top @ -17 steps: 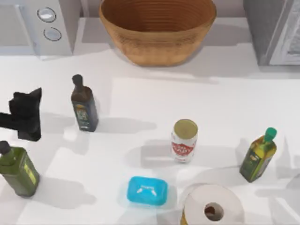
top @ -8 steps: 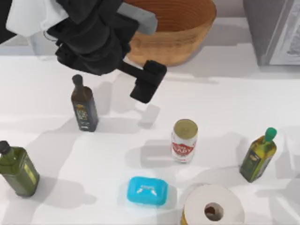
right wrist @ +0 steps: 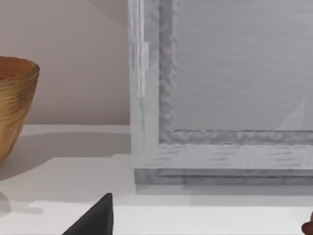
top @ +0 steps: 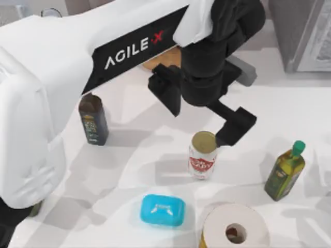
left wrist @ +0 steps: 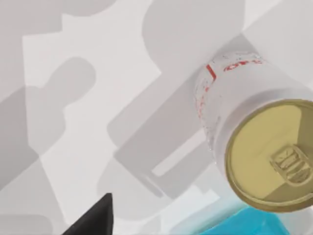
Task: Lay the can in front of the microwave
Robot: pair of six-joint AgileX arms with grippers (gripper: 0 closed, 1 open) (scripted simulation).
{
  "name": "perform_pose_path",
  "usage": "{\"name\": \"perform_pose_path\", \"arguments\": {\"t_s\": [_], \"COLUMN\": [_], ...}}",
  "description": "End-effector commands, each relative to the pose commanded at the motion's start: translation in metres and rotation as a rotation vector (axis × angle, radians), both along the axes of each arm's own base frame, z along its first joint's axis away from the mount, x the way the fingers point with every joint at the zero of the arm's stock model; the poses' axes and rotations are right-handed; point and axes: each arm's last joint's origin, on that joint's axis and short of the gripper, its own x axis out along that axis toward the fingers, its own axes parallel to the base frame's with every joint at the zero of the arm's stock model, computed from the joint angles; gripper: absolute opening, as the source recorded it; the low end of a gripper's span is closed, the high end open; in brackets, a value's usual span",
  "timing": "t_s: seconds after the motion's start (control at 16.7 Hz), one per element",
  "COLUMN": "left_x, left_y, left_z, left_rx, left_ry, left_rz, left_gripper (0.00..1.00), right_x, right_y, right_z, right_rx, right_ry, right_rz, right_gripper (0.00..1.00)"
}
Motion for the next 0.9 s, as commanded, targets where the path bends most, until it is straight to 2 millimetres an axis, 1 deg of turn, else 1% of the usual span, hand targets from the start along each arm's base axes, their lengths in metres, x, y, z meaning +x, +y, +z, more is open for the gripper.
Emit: {"name": "perform_pose_path", "arguments": {"t_s": [0.12,0.18,0.48,0.6,0.72,0.9], "left_x": [-0.001,-0.002,0.0,-0.001,0.0,-0.001], "left_y": [-0.013,-0.016,-0.015,-0.016,-0.017,-0.017], "left_z": [-0.01,-0.012,-0.013,-0.017,-0.031,-0.059], "left_rx": [0.025,0.031,0.032,0.032,0.033,0.031], "left_ry": [0.02,0.024,0.025,0.025,0.025,0.023], "left_rz": [-0.021,-0.027,-0.023,-0.027,-0.028,-0.028], "left_gripper": [1.0,1.0,1.0,1.0,1.0,1.0], "right_x": [0.0,0.0,0.0,0.0,0.0,0.0], "right_y": [0.0,0.0,0.0,0.0,0.0,0.0], "right_z": [0.0,0.0,0.0,0.0,0.0,0.0], "right_rx": [0.0,0.0,0.0,0.0,0.0,0.0], "right_ry": [0.0,0.0,0.0,0.0,0.0,0.0], "right_rz": [0.0,0.0,0.0,0.0,0.0,0.0], "right_gripper": [1.0,1.0,1.0,1.0,1.0,1.0]}}
